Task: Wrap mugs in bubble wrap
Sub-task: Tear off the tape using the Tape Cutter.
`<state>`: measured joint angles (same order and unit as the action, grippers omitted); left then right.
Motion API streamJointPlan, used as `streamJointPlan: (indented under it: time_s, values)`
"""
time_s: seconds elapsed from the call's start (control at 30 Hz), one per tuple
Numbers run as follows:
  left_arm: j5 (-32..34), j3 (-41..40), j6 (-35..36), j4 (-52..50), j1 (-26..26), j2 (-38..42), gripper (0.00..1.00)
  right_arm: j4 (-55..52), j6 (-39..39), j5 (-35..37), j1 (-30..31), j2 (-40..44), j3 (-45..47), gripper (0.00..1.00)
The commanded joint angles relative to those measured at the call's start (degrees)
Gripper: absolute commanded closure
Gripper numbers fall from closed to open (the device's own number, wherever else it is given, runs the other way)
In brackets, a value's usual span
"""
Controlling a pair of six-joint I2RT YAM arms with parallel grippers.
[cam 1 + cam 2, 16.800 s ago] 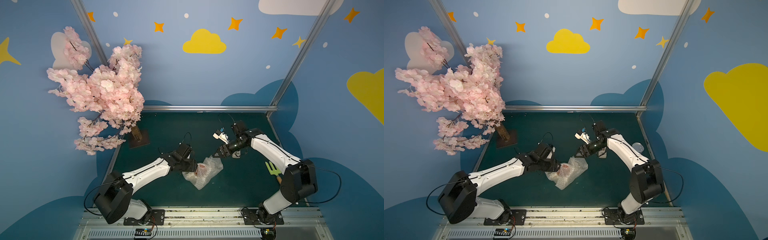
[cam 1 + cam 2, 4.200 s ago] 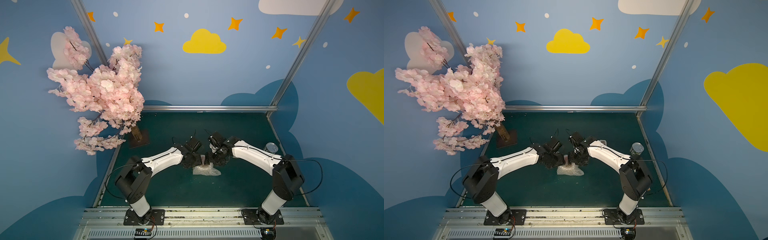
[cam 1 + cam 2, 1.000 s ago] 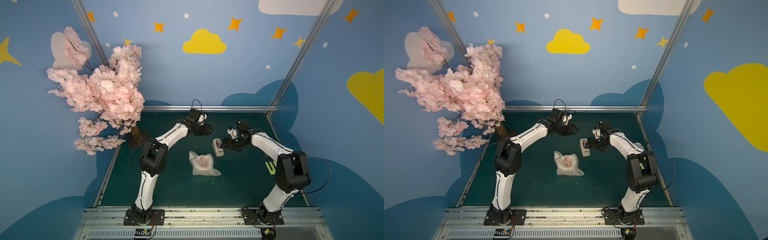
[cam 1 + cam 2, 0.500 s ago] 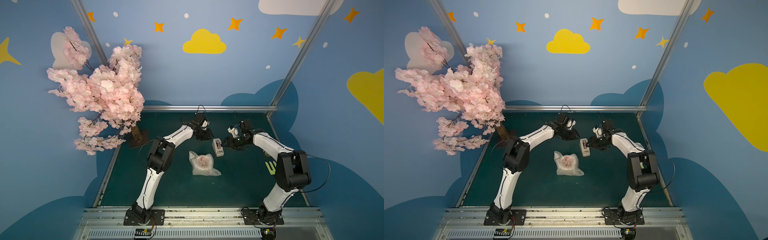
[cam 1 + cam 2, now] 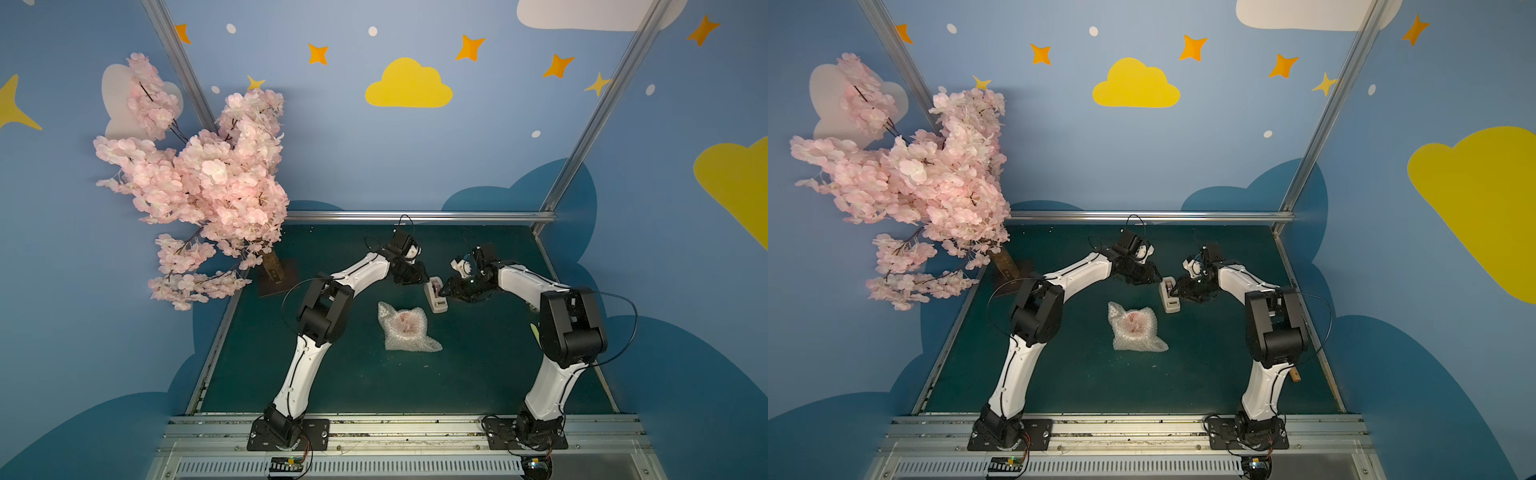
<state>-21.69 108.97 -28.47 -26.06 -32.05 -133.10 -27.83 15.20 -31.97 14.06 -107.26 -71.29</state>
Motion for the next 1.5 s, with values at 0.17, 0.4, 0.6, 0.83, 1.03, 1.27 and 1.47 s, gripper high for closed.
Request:
streamJointPlan:
  time_s: [0.17,0.4,0.6,0.83,1.03,1.27,1.47]
  values:
    - [-1.51,1.60,0.69,-0.63,-0.29,-1.95,0.59,2.69,-0.17,-4.29,-0.72,-2.00,0.50,0.54]
    - [-1.47,2.01,0.61,-2.00,-0.33,-3.12,0.63,2.65,-0.92,-6.00,-0.79,-2.77,0.66,0.57]
    - [-0.90,1.25,0.94,-2.44,-0.43,-3.06,0.66,2.70,-1.86,-7.29,-0.88,-4.23,0.32,0.59]
    - [-0.61,0.80,0.75,-2.41,-0.64,-3.22,0.66,2.20,-3.85,-12.52,-1.22,-7.70,-1.39,0.63]
    - [-0.46,0.24,0.87,-2.42,-0.80,-3.34,0.67,2.18,-4.05,-14.13,-1.54,-9.70,-1.84,0.64]
    - [-0.19,0.19,0.94,-2.60,-0.76,-3.23,0.67,1.47,-4.17,-14.18,-1.76,-10.52,-3.00,0.66]
    - [-0.11,-0.13,1.11,-2.59,-0.88,-3.23,0.68,1.55,-3.96,-14.35,-1.85,-10.62,-2.75,0.75]
